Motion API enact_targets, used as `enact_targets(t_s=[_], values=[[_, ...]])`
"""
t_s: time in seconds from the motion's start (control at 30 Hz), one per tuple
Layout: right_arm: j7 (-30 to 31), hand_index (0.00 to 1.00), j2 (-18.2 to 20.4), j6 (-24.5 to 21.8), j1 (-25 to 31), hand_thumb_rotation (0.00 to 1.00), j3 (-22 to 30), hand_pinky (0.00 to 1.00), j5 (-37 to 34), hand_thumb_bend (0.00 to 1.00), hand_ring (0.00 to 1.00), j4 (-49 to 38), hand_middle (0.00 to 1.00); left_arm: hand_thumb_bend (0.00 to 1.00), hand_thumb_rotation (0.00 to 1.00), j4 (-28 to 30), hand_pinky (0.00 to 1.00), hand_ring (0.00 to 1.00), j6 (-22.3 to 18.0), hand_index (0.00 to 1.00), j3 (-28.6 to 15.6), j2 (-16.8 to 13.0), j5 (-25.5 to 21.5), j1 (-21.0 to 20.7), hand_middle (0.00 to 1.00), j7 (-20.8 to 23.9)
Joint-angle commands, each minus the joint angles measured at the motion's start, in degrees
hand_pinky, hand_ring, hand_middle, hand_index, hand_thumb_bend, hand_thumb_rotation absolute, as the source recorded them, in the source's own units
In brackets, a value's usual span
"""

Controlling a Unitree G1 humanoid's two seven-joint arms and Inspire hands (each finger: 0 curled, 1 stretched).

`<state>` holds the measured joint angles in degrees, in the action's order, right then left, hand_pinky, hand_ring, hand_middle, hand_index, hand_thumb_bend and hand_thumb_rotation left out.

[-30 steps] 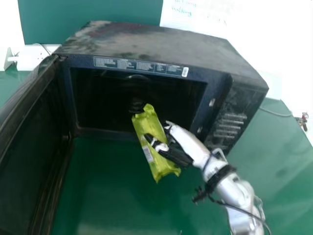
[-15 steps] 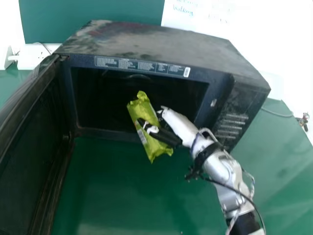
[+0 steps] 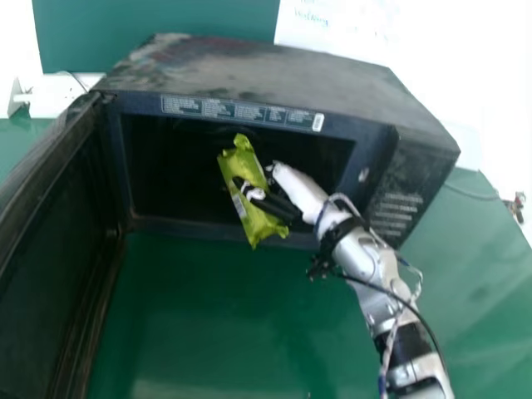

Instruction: Put biscuit inside oven

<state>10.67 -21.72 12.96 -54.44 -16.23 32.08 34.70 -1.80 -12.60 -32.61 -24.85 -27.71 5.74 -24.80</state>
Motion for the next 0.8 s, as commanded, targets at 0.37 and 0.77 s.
enact_targets(t_s=[0.37, 0.77], values=[[-5.88, 0.30, 1.84, 5.36, -10.63, 0.00, -1.94, 0.40, 0.25, 0.47, 0.46, 17.06, 0.48, 0.70, 0.64, 1.32, 0.61, 0.71, 0.33, 0.77, -0.19, 0.82, -0.27, 1.17, 0.76, 0.18], [-8.53, 0.29, 4.24, 1.04, -17.52, 0.00, -4.17, 0.39, 2.00, 0.47, 0.46, 26.20, 0.48, 0.70, 0.64, 1.25, 0.56, 0.70, 0.24, 0.80, -0.39, 0.66, -0.52, 1.23, 0.77, -0.26]])
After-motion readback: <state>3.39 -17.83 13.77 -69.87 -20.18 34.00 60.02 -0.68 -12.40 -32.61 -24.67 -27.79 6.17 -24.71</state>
